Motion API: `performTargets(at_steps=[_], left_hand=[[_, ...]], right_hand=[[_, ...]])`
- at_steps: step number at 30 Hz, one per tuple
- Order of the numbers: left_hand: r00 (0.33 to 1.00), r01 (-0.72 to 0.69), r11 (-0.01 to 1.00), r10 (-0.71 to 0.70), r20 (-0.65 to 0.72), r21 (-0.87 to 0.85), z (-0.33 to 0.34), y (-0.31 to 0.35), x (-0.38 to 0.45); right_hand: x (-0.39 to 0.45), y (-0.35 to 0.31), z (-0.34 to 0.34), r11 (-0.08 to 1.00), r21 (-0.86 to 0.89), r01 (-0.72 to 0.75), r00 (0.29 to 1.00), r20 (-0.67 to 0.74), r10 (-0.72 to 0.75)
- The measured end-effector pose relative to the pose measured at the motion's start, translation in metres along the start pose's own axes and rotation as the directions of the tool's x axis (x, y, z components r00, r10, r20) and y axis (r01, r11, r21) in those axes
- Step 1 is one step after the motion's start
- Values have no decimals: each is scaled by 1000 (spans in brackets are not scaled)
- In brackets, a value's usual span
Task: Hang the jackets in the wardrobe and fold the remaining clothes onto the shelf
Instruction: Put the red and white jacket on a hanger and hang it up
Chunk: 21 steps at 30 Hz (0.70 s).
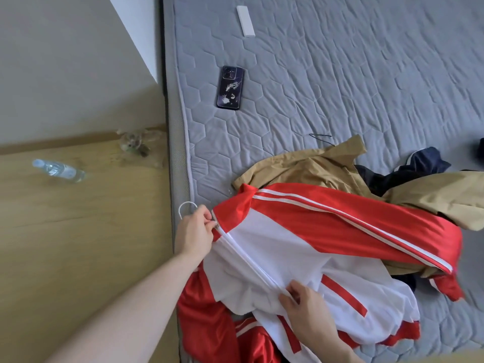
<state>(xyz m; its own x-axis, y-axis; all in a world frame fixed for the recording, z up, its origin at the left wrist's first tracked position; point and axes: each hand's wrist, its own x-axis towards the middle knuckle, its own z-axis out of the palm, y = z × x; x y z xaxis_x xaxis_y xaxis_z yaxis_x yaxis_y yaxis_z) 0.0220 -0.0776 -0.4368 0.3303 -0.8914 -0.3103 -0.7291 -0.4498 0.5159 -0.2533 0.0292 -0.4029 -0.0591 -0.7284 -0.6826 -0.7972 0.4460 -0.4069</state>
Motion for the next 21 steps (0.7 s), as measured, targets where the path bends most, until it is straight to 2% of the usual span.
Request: performTargets(at_steps=[3, 5, 7, 9, 11, 13, 16, 21], left_hand=[[975, 220, 969, -222, -2, -111, 11, -16, -23], [929, 355, 933, -343, 139, -66, 19, -32, -40], [858, 383, 923, -372, 354, 42, 25, -46, -56], [823, 315, 936, -353, 446, 160, 23, -50, -66], [874, 254, 957, -288, 392, 138, 18, -45, -69], [929, 255, 967, -239, 284, -20, 10, -32, -71], [970, 214, 939, -172, 171, -269, -13, -7, -87], [998, 39, 936, -20, 56, -351, -73, 41, -146]], right_hand=[[-5, 0, -2, 1000, -11, 25, 1000, 8, -25], [-10, -2, -3, 998, 21, 54, 999, -6, -54], [-16, -2, -4, 996, 45, 78, 997, -21, -78], [-21, -4, -5, 994, 51, 96, 995, -27, -95], [-26, -7, -8, 992, 65, 108, 994, -33, -106], [-28, -11, -14, 990, 86, 112, 993, -37, -110], [-41, -22, -32, 982, 142, 124, 991, -65, -116], [-78, -59, -94, 949, 224, 222, 964, -193, -180]])
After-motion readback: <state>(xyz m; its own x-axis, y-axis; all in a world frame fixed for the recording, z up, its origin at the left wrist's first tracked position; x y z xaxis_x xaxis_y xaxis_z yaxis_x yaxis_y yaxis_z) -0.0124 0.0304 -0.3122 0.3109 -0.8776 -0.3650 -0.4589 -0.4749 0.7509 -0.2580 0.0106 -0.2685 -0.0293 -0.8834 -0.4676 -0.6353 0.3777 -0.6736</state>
